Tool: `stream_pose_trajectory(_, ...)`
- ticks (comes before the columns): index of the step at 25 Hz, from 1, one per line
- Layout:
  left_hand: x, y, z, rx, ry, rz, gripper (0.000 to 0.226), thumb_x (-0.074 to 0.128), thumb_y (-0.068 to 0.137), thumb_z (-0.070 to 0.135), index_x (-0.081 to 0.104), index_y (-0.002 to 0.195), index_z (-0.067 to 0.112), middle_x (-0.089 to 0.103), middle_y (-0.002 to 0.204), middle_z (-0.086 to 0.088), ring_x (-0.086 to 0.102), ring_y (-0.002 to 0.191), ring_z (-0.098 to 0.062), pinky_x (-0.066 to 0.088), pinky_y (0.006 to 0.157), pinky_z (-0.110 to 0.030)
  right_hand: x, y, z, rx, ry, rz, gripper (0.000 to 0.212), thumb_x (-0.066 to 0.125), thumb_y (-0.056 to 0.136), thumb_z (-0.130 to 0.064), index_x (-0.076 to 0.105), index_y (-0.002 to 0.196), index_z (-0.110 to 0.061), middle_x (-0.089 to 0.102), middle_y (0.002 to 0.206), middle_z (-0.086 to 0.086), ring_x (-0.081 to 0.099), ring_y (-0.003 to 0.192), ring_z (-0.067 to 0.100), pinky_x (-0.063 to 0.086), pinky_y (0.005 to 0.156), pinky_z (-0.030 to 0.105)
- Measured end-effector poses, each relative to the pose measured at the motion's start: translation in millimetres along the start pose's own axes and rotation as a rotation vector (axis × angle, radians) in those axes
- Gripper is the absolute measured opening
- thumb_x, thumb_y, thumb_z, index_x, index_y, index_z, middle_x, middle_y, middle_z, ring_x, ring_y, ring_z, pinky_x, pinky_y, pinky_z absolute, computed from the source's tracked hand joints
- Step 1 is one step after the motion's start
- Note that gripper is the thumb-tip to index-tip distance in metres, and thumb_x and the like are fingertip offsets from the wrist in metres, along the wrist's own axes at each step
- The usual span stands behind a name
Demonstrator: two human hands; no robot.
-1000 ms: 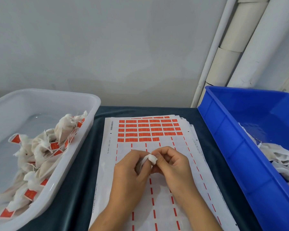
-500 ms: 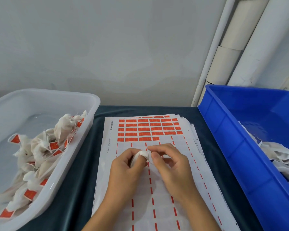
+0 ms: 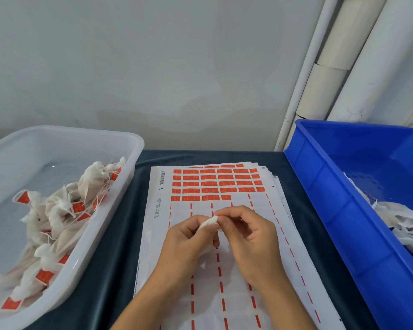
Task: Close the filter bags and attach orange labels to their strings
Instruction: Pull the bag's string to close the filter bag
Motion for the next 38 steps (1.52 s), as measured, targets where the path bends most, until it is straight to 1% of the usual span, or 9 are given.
stream_pose_trajectory(4, -2.0, 0.2, -2.3, -0.02, -0.017, -0.04, 0.045, 0.062, 0.083, 0.063, 0.075, 0.08, 0.02, 0.068, 0.077, -0.002, 0.061, 0.074, -0.01, 0.05, 0.074, -0.025, 0.3, -0.8, -5.7, -0.147, -0.096, 0.047, 0.002, 0.069, 0.096, -0.03, 0.07, 0.097, -0.03, 0.07, 0.093, -0.02, 0.069, 0.093, 0.01, 0.054, 0.078, 0.014)
stream_pose_trajectory(9, -2.1, 2.1, -3.0, -0.027, -0.077, -0.023, 0.046, 0.063, 0.085, 0.06, 0.079, 0.086, 0.017, 0.071, 0.081, -0.006, 0.065, 0.08, -0.017, 0.054, 0.081, -0.034, 0.3, -4.2, -2.1, -0.273, -0.249, 0.018, 0.014, 0.068, 0.092, -0.014, 0.074, 0.103, -0.021, 0.072, 0.1, -0.016, 0.067, 0.096, 0.01, 0.054, 0.079, 0.016)
stream_pose_trajectory(14, -1.7, 1.7, -2.6, -0.059, -0.082, 0.007, 0.039, 0.058, 0.091, 0.048, 0.08, 0.093, 0.016, 0.074, 0.086, -0.011, 0.068, 0.083, -0.022, 0.055, 0.09, -0.045, -2.2, -5.2, -3.0, -0.279, -0.286, -0.007, 0.016, 0.072, 0.091, -0.029, 0.073, 0.107, -0.026, 0.069, 0.103, -0.02, 0.064, 0.098, 0.005, 0.048, 0.083, 0.009)
stream_pose_trajectory(17, -1.1, 1.2, -2.6, -0.065, -0.066, 0.046, 0.036, 0.06, 0.094, 0.047, 0.081, 0.093, 0.017, 0.073, 0.089, -0.018, 0.068, 0.087, -0.029, 0.056, 0.092, -0.054, -4.8, -5.3, -1.5, -0.326, -0.325, -0.015, 0.02, 0.07, 0.093, -0.032, 0.075, 0.111, -0.024, 0.072, 0.108, -0.018, 0.065, 0.104, 0.004, 0.053, 0.089, 0.016)
stream_pose_trajectory(23, -0.2, 1.5, -3.2, -0.092, -0.038, 0.09, 0.032, 0.06, 0.101, 0.042, 0.081, 0.089, 0.022, 0.067, 0.071, 0.004, 0.062, 0.073, -0.011, 0.052, 0.076, -0.036, -5.9, -4.9, 1.3, -0.326, -0.361, -0.074, 0.03, 0.073, 0.092, -0.035, 0.073, 0.121, -0.029, 0.07, 0.118, -0.021, 0.065, 0.113, 0.002, 0.055, 0.096, 0.023)
stream_pose_trajectory(27, -1.9, 0.3, -4.9, -0.094, -0.075, 0.059, 0.032, 0.064, 0.098, 0.044, 0.08, 0.087, 0.019, 0.066, 0.071, 0.002, 0.064, 0.074, -0.013, 0.053, 0.08, -0.039, -6.2, -3.6, 3.7, -0.393, -0.422, -0.012, 0.025, 0.077, 0.091, -0.03, 0.077, 0.116, -0.028, 0.074, 0.114, -0.016, 0.066, 0.109, 0.0, 0.056, 0.095, 0.02)
stream_pose_trajectory(31, -0.4, 1.1, -7.0, -0.075, -0.035, 0.054, 0.03, 0.06, 0.103, 0.037, 0.081, 0.087, 0.023, 0.076, 0.084, -0.003, 0.073, 0.086, -0.021, 0.058, 0.085, -0.034, -5.4, -3.7, 3.9, -0.414, -0.47, 0.014, 0.02, 0.065, 0.098, -0.035, 0.076, 0.11, -0.024, 0.076, 0.106, -0.011, 0.068, 0.099, 0.003, 0.059, 0.087, 0.023)
stream_pose_trajectory(36, 3.1, 0.3, -4.0, -0.008, 0.12, 0.076, 0.028, 0.06, 0.101, 0.038, 0.074, 0.079, 0.029, 0.074, 0.078, 0.003, 0.069, 0.074, -0.008, 0.054, 0.068, -0.015, -1.7, -4.6, 7.6, -0.291, -0.455, -0.047, 0.003, 0.059, 0.103, -0.025, 0.062, 0.105, -0.025, 0.065, 0.099, -0.013, 0.064, 0.091, 0.007, 0.058, 0.078, 0.024)
stream_pose_trajectory(38, 4.0, -0.6, -3.0, 0.0, 0.123, 0.117, 0.023, 0.063, 0.097, 0.046, 0.069, 0.087, 0.026, 0.075, 0.079, 0.006, 0.07, 0.073, -0.008, 0.053, 0.063, -0.013, 0.0, -5.4, 6.3, -0.238, -0.423, -0.056, 0.004, 0.056, 0.104, -0.025, 0.057, 0.105, -0.029, 0.062, 0.097, -0.017, 0.063, 0.092, 0.006, 0.057, 0.079, 0.023)
Point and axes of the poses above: each hand's wrist, its own y-axis towards the middle knuckle, its own x-axis out of the palm, z = x × y, the point moved 1 cm from there along y, towards the middle knuckle
